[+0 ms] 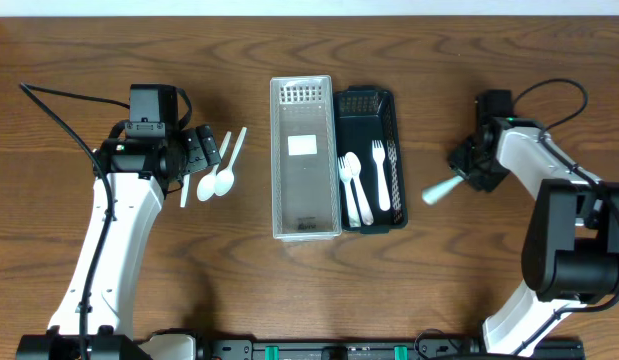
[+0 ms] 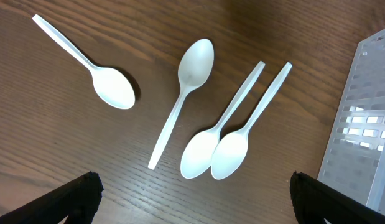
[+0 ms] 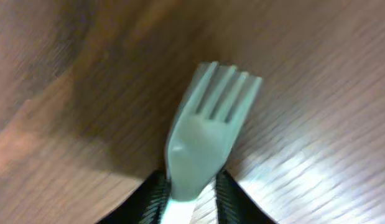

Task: Pack container
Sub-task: 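Place the fork into the black tray with the right gripper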

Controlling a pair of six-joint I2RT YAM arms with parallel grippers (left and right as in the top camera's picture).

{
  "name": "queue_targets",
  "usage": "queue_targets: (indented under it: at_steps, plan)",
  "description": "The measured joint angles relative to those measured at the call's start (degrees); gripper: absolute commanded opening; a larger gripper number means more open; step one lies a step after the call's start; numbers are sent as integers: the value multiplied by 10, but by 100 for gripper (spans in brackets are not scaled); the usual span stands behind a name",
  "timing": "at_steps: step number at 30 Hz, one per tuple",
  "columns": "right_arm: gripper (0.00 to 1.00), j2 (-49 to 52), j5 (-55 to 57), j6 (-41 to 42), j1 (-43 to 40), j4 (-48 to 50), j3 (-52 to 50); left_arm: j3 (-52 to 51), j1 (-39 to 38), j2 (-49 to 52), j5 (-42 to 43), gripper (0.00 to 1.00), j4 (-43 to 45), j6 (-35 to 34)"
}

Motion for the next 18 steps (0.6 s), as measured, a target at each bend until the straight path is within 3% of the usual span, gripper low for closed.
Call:
queue_targets:
  at_steps: [4,9,18]
  plan:
    - [10,0,3,-108,-16,1,-2,0,0,0,0,98,0,0]
    - [2,0,8,-181,-17,-2,-1,0,0,0,0,98,0,0]
    - [1,-11,12,-239,5,-107,25,0,0,0,0,98,0,0]
